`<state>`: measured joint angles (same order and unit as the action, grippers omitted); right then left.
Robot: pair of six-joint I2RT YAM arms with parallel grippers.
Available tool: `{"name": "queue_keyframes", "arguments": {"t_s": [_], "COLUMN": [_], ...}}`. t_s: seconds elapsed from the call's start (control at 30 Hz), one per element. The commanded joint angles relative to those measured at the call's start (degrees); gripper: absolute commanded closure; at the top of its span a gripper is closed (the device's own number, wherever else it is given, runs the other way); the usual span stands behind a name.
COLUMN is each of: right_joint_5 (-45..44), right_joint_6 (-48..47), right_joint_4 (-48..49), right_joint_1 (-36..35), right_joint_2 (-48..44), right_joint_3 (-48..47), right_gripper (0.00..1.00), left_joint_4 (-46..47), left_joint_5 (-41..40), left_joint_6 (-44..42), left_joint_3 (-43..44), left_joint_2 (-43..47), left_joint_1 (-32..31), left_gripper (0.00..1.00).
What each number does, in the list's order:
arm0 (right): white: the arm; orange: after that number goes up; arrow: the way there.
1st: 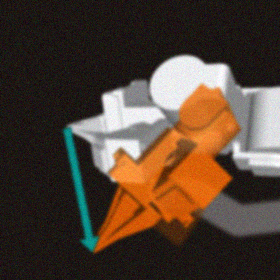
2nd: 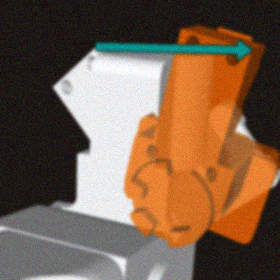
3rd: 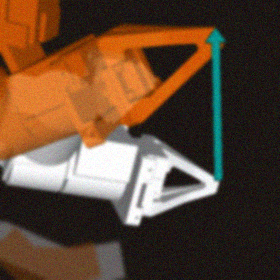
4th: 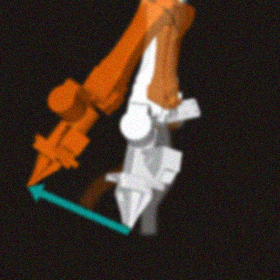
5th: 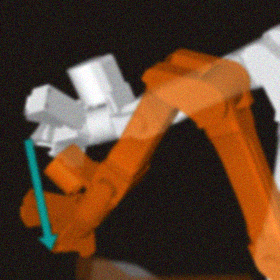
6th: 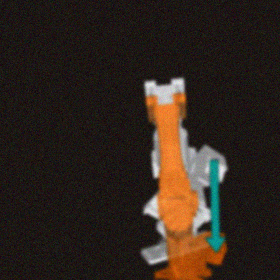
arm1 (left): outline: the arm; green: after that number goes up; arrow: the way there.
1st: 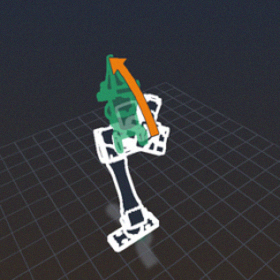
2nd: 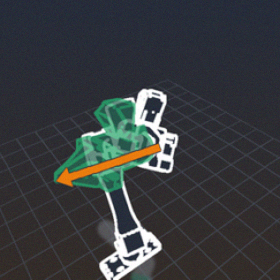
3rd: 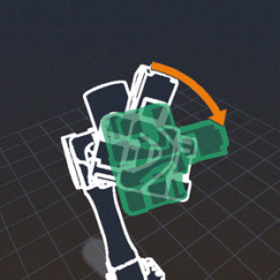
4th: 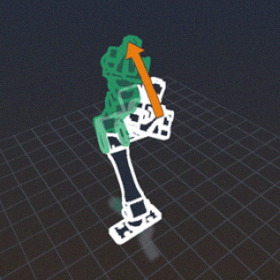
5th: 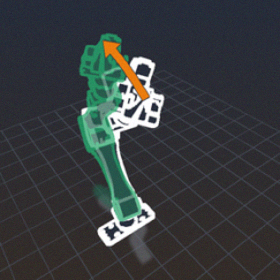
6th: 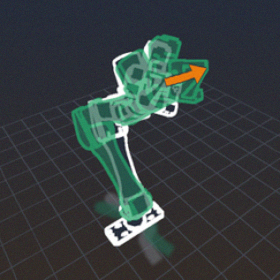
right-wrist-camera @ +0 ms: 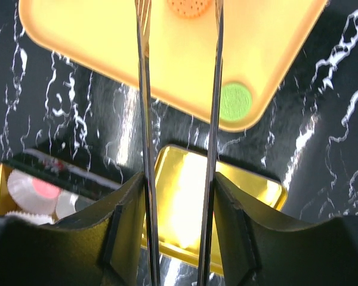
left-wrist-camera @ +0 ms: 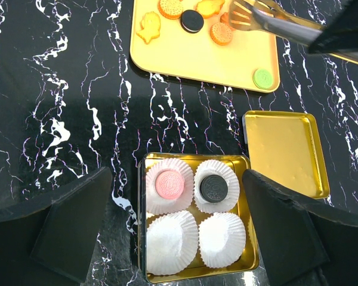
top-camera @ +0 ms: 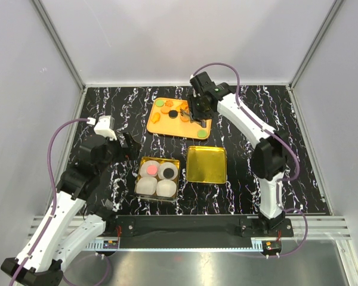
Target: Pack the cookies
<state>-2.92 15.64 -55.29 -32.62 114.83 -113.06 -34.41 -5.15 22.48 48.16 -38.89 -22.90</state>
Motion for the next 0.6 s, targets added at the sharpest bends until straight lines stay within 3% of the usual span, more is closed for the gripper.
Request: {"name": "queue_keyframes", "arguments": {"t_s": [0.0,0.57], "right_joint_5": [0.36,0.72], "right_joint_6": [-0.96,-0.70], "right_joint_4": [0.71,2.20], "right_joint_1": [0.63,1.07], "right_joint_2": [4.34,9.54], "right_joint_3": [-4.98,-5.33], "right_gripper": [0.47,0.46], "left_joint_4": [2.33,2.51], "left_joint_5": [1.10,1.37], "left_joint_6": [0.11,0.11], "left_joint_3": [0.27,0.35], "left_joint_2": [-0.39,-0.74], "left_joint_1": [0.39,0.66], "left_gripper": [0.01,0.01]}}
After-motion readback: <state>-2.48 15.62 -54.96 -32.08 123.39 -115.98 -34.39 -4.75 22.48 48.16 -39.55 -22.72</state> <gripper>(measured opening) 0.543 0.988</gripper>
